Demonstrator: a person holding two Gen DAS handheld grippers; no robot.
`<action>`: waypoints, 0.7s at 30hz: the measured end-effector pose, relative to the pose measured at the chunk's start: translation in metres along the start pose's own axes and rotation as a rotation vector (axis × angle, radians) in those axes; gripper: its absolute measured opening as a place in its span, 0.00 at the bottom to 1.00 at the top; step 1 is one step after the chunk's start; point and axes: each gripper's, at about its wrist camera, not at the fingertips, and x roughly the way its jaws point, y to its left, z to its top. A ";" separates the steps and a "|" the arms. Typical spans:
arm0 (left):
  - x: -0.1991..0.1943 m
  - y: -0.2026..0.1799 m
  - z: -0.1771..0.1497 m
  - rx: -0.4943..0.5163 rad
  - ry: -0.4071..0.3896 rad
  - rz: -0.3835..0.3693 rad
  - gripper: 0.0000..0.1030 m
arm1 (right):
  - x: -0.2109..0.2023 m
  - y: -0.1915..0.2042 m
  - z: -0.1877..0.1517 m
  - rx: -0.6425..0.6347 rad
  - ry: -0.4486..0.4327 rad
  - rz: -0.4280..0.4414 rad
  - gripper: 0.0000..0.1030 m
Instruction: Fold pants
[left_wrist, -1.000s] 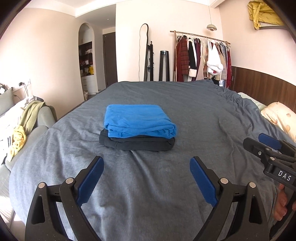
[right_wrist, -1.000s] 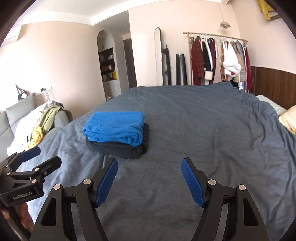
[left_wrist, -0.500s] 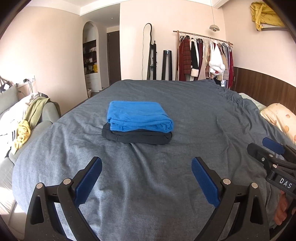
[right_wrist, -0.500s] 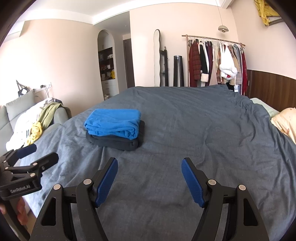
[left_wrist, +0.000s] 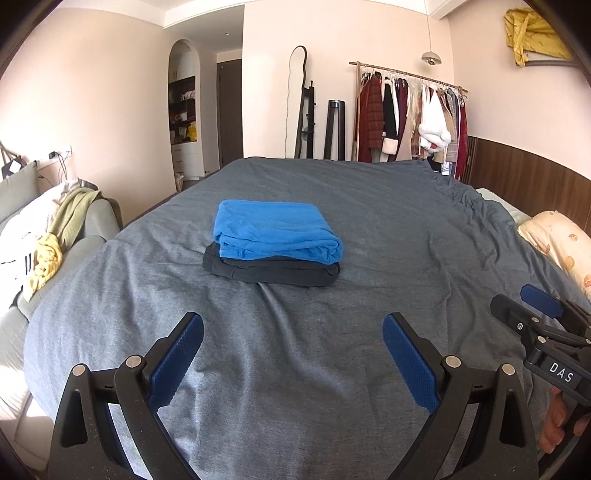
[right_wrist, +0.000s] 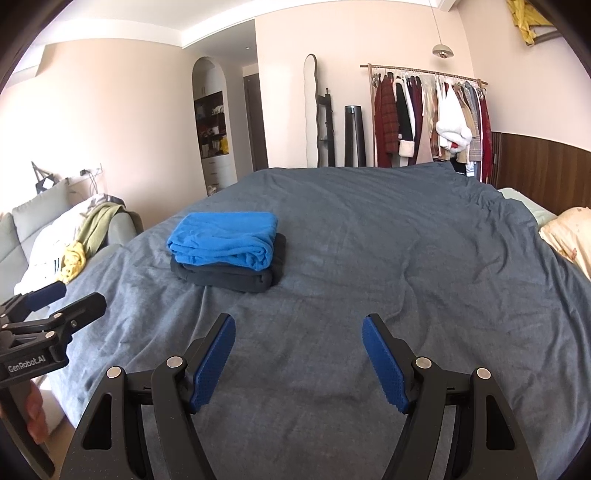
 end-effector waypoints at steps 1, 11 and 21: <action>0.001 0.000 0.000 0.004 0.000 0.000 0.96 | -0.001 0.000 0.000 -0.001 -0.002 -0.002 0.70; 0.001 -0.001 0.001 -0.006 0.015 -0.010 0.96 | -0.002 -0.003 0.000 0.006 -0.003 0.004 0.70; 0.002 0.000 0.001 -0.012 0.022 0.007 1.00 | -0.001 -0.001 0.000 0.006 -0.003 0.003 0.70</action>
